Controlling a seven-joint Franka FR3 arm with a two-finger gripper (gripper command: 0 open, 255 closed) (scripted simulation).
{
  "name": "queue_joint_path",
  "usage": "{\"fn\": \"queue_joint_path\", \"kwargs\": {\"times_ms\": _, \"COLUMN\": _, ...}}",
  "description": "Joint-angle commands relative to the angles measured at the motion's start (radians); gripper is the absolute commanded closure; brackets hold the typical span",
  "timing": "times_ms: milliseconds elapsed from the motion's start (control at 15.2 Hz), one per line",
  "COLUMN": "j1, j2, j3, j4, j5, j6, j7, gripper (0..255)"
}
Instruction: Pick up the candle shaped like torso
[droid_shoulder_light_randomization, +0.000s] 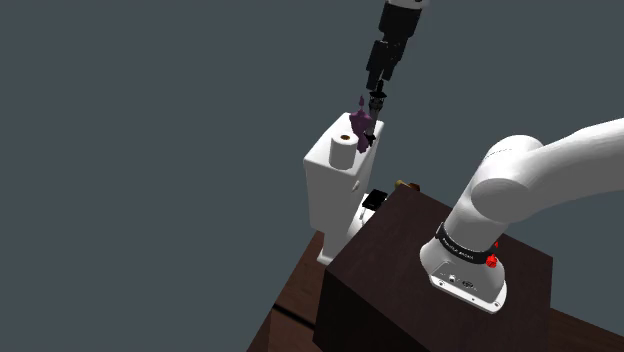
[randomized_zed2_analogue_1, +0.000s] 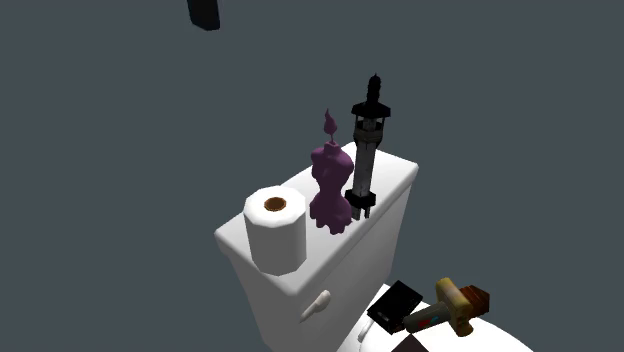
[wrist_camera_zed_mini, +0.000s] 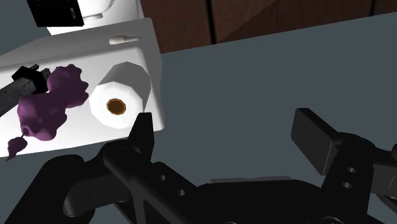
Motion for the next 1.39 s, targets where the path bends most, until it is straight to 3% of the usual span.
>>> {"fn": "queue_joint_path", "kwargs": {"times_ms": 0, "j1": 0.0, "j2": 0.0, "j3": 0.0, "j4": 0.0, "j5": 0.0, "j6": 0.0, "j7": 0.0, "gripper": 0}}
{"fn": "queue_joint_path", "kwargs": {"times_ms": 792, "j1": -0.078, "j2": 0.229, "j3": -0.242, "j4": -0.065, "j5": 0.012, "j6": 0.34, "j7": -0.149, "gripper": 0}}
{"fn": "queue_joint_path", "kwargs": {"times_ms": 1320, "j1": -0.073, "j2": 0.472, "j3": -0.417, "j4": -0.013, "j5": 0.137, "j6": 0.531, "j7": -0.31, "gripper": 0}}
